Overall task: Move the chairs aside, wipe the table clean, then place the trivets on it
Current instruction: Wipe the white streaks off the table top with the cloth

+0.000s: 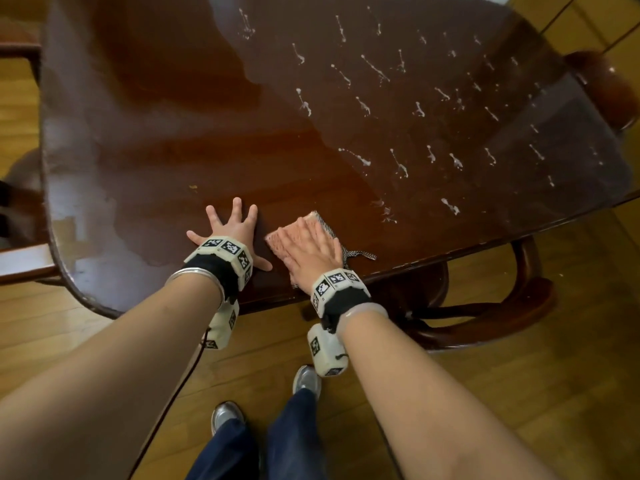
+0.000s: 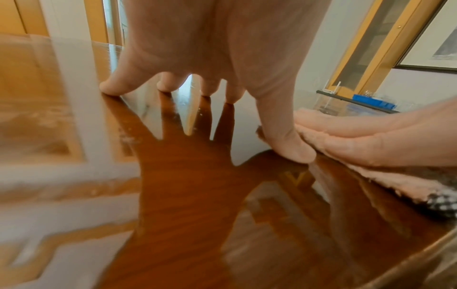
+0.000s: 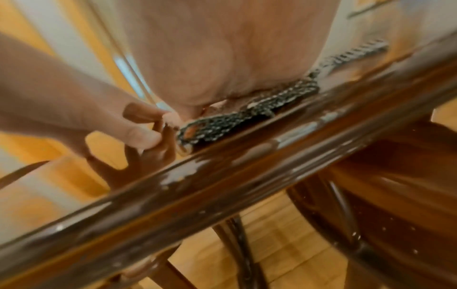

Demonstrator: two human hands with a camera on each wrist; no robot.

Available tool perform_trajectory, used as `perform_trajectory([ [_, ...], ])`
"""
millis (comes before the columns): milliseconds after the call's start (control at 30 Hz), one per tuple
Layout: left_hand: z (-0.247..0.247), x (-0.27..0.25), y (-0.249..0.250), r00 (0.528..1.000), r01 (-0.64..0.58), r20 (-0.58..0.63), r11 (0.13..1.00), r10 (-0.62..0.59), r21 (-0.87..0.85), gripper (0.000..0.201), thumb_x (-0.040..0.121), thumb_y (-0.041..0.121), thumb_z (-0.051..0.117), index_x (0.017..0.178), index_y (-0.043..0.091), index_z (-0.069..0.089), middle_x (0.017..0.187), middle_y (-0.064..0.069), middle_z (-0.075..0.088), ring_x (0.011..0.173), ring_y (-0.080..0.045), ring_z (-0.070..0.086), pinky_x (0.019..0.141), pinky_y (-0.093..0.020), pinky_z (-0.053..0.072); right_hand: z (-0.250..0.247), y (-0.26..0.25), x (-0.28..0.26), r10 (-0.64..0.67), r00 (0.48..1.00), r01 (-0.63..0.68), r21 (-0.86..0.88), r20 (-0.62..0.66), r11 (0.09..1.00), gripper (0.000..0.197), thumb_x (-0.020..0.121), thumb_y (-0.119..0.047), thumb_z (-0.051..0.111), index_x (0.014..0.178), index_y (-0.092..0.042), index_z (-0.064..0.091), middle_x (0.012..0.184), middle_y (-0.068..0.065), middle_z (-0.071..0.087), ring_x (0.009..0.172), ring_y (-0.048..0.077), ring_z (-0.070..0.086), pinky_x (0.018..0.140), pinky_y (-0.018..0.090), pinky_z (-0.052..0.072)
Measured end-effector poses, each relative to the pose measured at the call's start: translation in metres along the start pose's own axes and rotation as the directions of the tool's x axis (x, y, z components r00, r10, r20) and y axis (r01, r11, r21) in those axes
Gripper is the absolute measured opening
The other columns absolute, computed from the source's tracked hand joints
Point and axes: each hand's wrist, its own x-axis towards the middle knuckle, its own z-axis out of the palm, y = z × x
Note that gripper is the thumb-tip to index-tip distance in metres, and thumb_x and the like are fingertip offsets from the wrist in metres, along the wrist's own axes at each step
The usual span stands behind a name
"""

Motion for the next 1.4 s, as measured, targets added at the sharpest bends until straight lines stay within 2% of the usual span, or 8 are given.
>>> perform_trajectory([
  [267, -0.001, 0.015, 0.018, 0.993, 0.099, -0.052, 0.992, -0.103, -0.077, 0.118, 0.064, 0.062, 0.074, 0.148, 0.044, -0.006, 0.155, 0.017, -0.02, 0.141, -0.04, -0.021, 0.098, -0.079, 0.008, -0.032, 0.11, -0.001, 0.252, 0.968, -0.251, 0.106, 0.001, 0.962, 0.056, 0.104, -0.039, 0.019, 0.146, -0.046, -0.018, 0.156, -0.008, -0.03, 0.143, 0.018, -0.028, 0.118, 0.05, -0.01],
  [467, -0.022, 0.041, 0.046, 0.99, 0.131, -0.038, 0.987, -0.135, -0.087, 0.122, 0.06, 0.058, 0.079, 0.149, 0.042, -0.004, 0.157, 0.009, -0.018, 0.14, -0.045, -0.016, 0.102, -0.077, 0.012, -0.032, 0.141, 0.0, 0.084, 0.996, -0.084, -0.018, -0.016, 0.996, 0.063, 0.103, -0.032, 0.028, 0.148, -0.047, -0.013, 0.156, -0.012, -0.028, 0.144, 0.016, -0.025, 0.117, 0.045, -0.011],
  [700, -0.024, 0.059, 0.091, 0.964, 0.235, -0.098, 0.964, -0.248, -0.127, 0.128, 0.059, 0.064, 0.076, 0.15, 0.033, -0.008, 0.157, 0.001, -0.022, 0.141, -0.043, -0.017, 0.1, -0.077, 0.013, -0.071, 0.17, 0.05, 0.331, 0.944, -0.328, 0.187, 0.013, 0.926, 0.066, 0.102, -0.023, 0.026, 0.146, -0.047, -0.017, 0.154, -0.005, -0.034, 0.141, 0.026, -0.032, 0.114, 0.054, -0.015],
  [867, -0.027, 0.07, 0.092, 0.959, 0.257, -0.093, 0.96, -0.268, -0.112, 0.134, 0.054, 0.063, 0.079, 0.15, 0.033, -0.011, 0.156, 0.0, -0.022, 0.14, -0.047, -0.015, 0.102, -0.074, 0.019, -0.067, 0.116, 0.06, 0.021, 1.0, -0.021, 0.033, 0.012, 0.999, 0.081, 0.094, -0.011, 0.039, 0.149, -0.044, -0.012, 0.155, -0.006, -0.033, 0.14, 0.027, -0.034, 0.113, 0.054, -0.016],
  [933, -0.027, 0.069, 0.09, 0.961, 0.254, -0.085, 0.961, -0.264, -0.112, 0.134, 0.054, 0.064, 0.079, 0.149, 0.034, -0.01, 0.156, 0.002, -0.022, 0.141, -0.046, -0.015, 0.103, -0.073, 0.019, -0.057, 0.123, 0.045, -0.077, 0.997, 0.077, -0.044, -0.001, 0.996, 0.069, 0.1, -0.023, 0.033, 0.149, -0.046, -0.011, 0.155, -0.011, -0.03, 0.142, 0.02, -0.03, 0.115, 0.049, -0.013],
  [1167, -0.028, 0.061, 0.093, 0.959, 0.257, -0.081, 0.955, -0.271, -0.148, 0.13, 0.056, 0.062, 0.079, 0.149, 0.038, -0.01, 0.156, 0.007, -0.023, 0.142, -0.041, -0.016, 0.099, -0.078, 0.016, -0.085, 0.186, 0.058, 0.293, 0.956, -0.292, 0.108, 0.007, 0.95, 0.06, 0.102, -0.029, 0.023, 0.148, -0.046, -0.013, 0.157, -0.006, -0.029, 0.143, 0.024, -0.028, 0.116, 0.053, -0.011],
  [1300, -0.027, 0.062, 0.092, 0.959, 0.257, -0.079, 0.953, -0.272, -0.158, 0.13, 0.055, 0.061, 0.08, 0.149, 0.039, -0.009, 0.156, 0.008, -0.022, 0.142, -0.039, -0.017, 0.099, -0.078, 0.015, -0.075, 0.118, 0.07, 0.079, 0.997, -0.079, 0.066, 0.009, 0.995, 0.068, 0.1, -0.023, 0.032, 0.149, -0.046, -0.009, 0.156, -0.006, -0.029, 0.142, 0.027, -0.031, 0.113, 0.055, -0.014],
  [1400, -0.027, 0.061, 0.092, 0.957, 0.263, -0.085, 0.953, -0.278, -0.152, 0.13, 0.055, 0.062, 0.08, 0.149, 0.039, -0.008, 0.157, 0.008, -0.021, 0.143, -0.039, -0.016, 0.1, -0.077, 0.015, -0.065, 0.123, 0.06, -0.083, 0.996, 0.083, -0.049, 0.014, 0.995, 0.059, 0.103, -0.033, 0.026, 0.148, -0.048, -0.009, 0.156, -0.012, -0.028, 0.143, 0.018, -0.028, 0.116, 0.05, -0.013],
])
